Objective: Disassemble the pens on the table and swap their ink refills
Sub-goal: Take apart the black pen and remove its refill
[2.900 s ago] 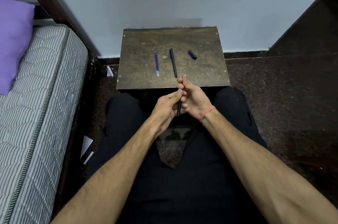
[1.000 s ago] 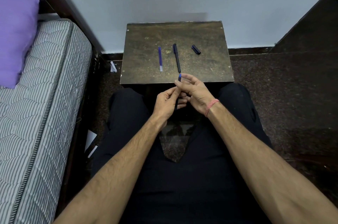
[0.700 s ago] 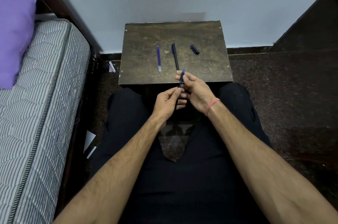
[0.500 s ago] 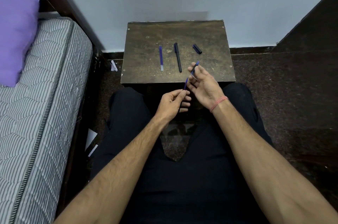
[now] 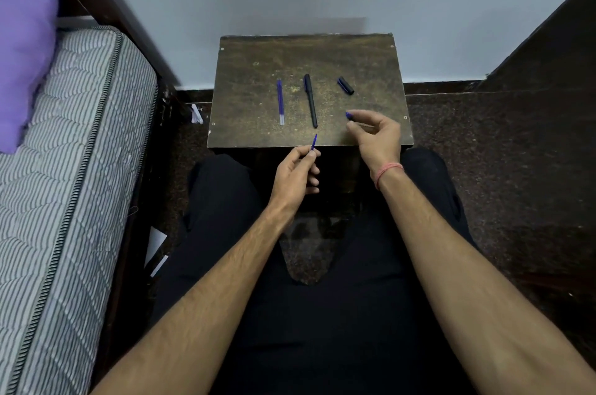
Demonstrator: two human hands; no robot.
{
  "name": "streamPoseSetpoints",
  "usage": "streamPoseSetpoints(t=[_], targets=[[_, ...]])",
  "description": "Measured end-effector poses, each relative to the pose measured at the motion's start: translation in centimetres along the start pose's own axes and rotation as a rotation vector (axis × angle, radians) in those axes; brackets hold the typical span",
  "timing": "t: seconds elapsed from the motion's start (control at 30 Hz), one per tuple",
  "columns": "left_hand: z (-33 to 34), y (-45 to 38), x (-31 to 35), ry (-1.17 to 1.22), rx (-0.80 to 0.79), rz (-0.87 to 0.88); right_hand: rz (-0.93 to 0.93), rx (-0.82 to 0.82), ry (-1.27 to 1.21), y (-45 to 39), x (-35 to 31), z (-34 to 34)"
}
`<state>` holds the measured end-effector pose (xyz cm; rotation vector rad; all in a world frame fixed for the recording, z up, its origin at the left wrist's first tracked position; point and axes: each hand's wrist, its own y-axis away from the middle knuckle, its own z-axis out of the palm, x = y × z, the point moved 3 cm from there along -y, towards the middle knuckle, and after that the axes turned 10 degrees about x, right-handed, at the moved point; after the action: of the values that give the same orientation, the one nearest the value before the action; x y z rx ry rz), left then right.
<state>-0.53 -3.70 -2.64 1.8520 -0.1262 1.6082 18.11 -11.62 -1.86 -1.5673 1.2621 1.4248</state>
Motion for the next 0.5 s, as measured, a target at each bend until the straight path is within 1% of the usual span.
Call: streamPoseSetpoints(t=[0.1, 0.3, 0.5], targets=[[-0.2, -0.1, -0.1, -0.027, 0.013, 0.024, -0.077, 0.088, 0.152, -1.7, 0.1, -0.3], [-0.4, -0.4, -0.1, 0.002, 0.048, -0.002, -0.096, 0.243, 0.354, -3.7, 0.4, 0.0], [-0.3, -0.6, -0.3, 0.038, 0.060, -0.022, -0.109, 0.285, 0.448, -4.5, 0.0, 0.8]])
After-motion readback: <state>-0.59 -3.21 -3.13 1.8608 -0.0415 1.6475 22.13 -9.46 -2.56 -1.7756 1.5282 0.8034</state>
